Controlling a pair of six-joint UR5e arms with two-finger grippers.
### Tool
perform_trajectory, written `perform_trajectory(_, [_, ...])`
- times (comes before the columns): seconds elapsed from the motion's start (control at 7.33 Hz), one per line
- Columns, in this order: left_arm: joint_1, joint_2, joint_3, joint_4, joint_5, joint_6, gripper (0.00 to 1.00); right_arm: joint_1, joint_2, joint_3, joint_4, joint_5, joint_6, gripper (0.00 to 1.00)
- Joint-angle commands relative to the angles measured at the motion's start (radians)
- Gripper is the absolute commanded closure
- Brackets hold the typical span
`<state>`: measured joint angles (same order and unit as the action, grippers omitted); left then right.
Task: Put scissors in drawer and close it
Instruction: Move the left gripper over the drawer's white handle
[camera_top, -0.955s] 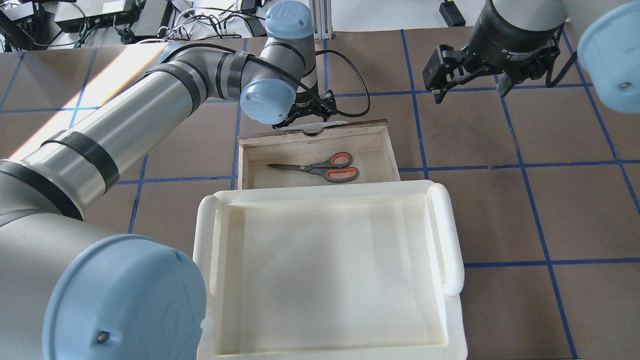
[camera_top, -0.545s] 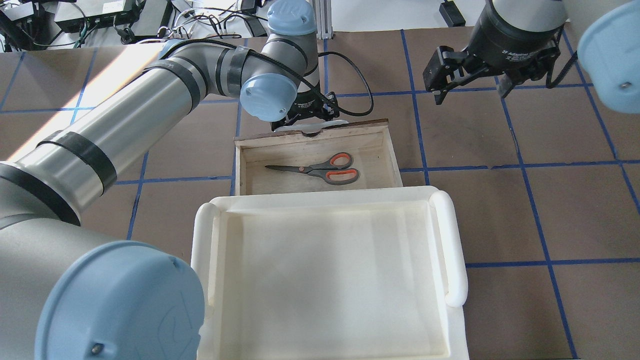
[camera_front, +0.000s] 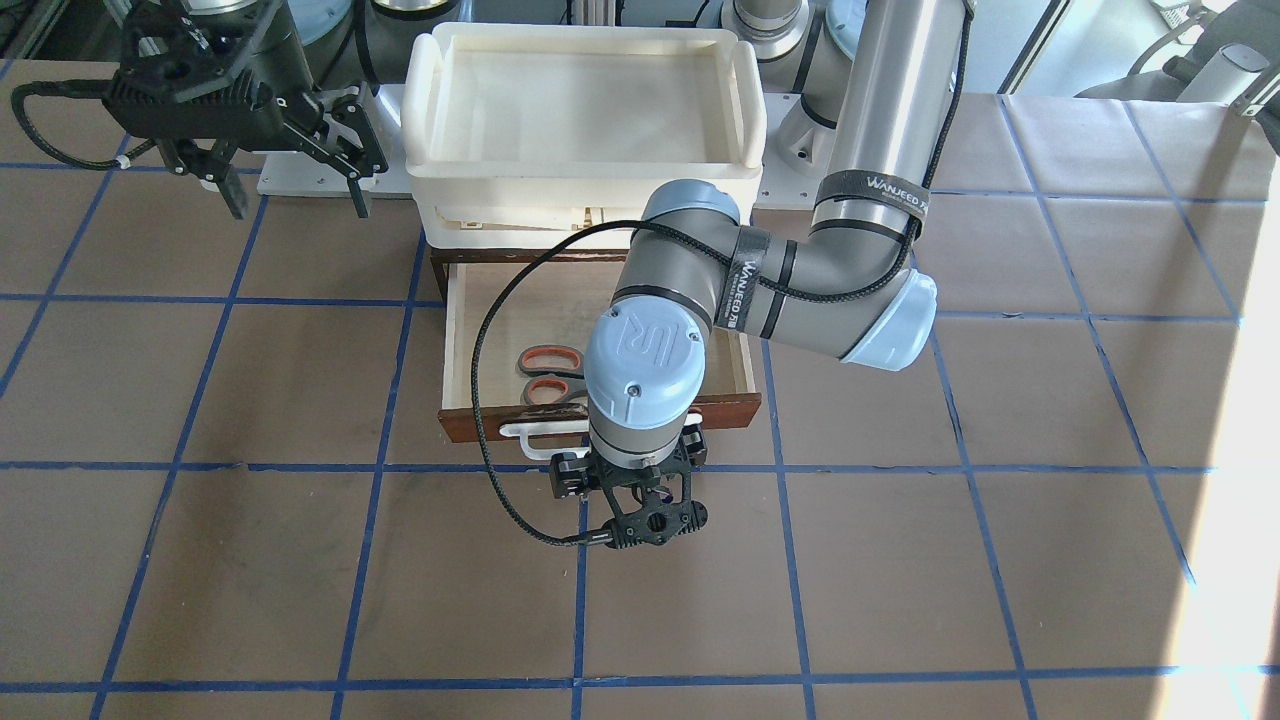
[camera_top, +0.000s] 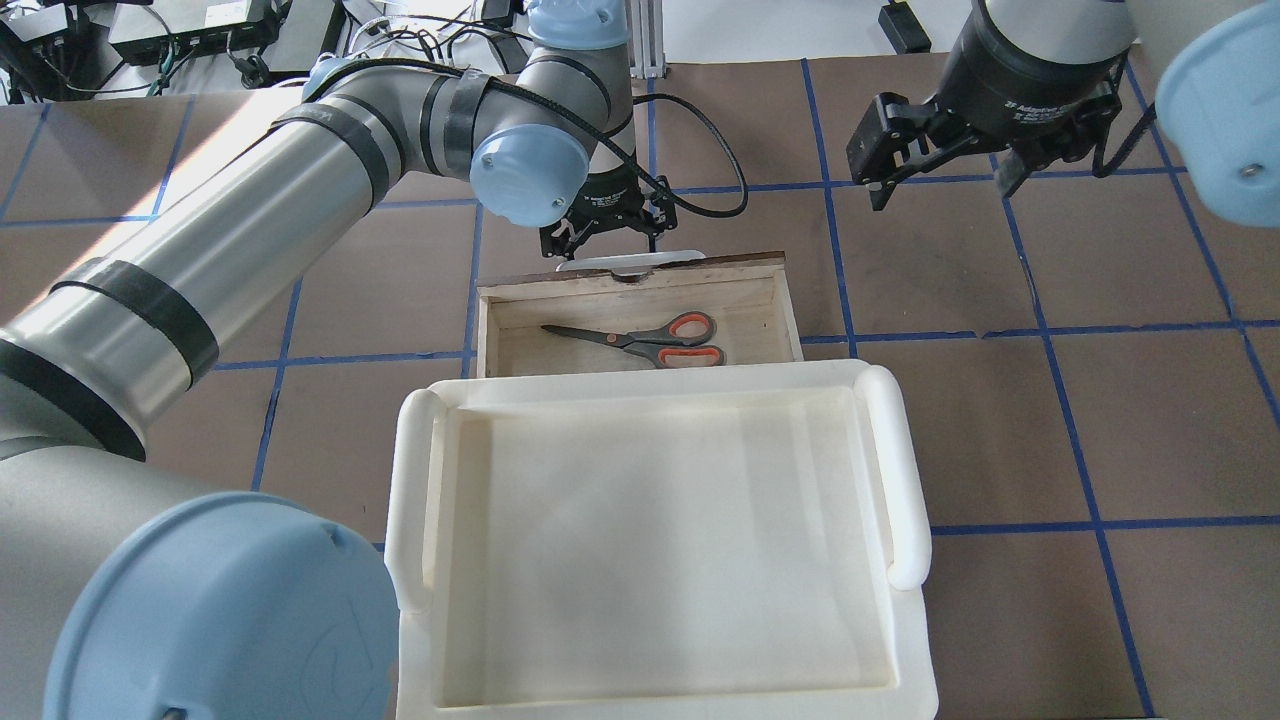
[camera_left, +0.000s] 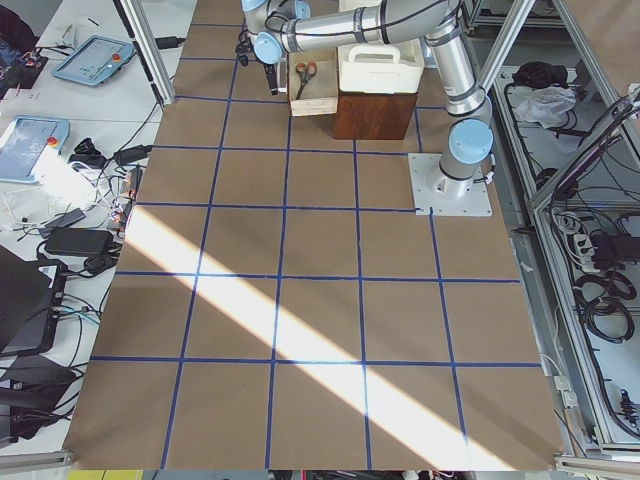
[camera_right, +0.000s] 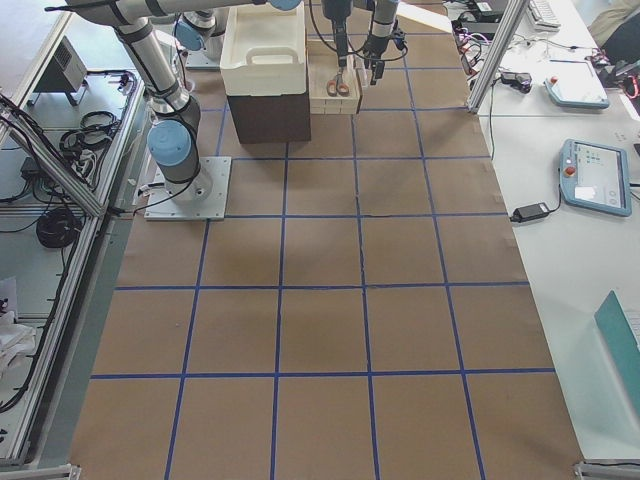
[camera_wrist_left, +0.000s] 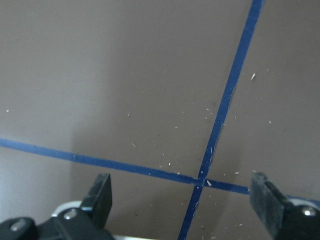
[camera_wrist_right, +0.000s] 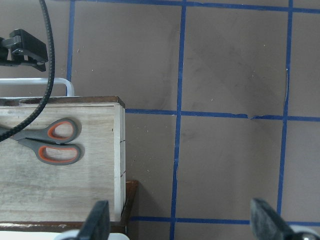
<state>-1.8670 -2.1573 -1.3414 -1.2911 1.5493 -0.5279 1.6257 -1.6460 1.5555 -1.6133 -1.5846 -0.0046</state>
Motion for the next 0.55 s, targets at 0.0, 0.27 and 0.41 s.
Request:
perform_trajectory(0.0, [0.002, 0.002, 0.001, -0.004, -0.014, -0.001, 0.0, 0.0, 0.0, 0.0, 0.001, 0.0, 0.0, 0.0])
perform_trajectory(0.27, [-0.004, 0.008, 0.001, -0.039, -0.018, -0.001, 0.0, 0.0, 0.0, 0.0, 0.003, 0.0, 0.0, 0.0])
perform_trajectory(0.41, [-0.009, 0.017, 0.001, -0.087, -0.018, -0.001, 0.0, 0.0, 0.0, 0.0, 0.003, 0.0, 0.0, 0.0])
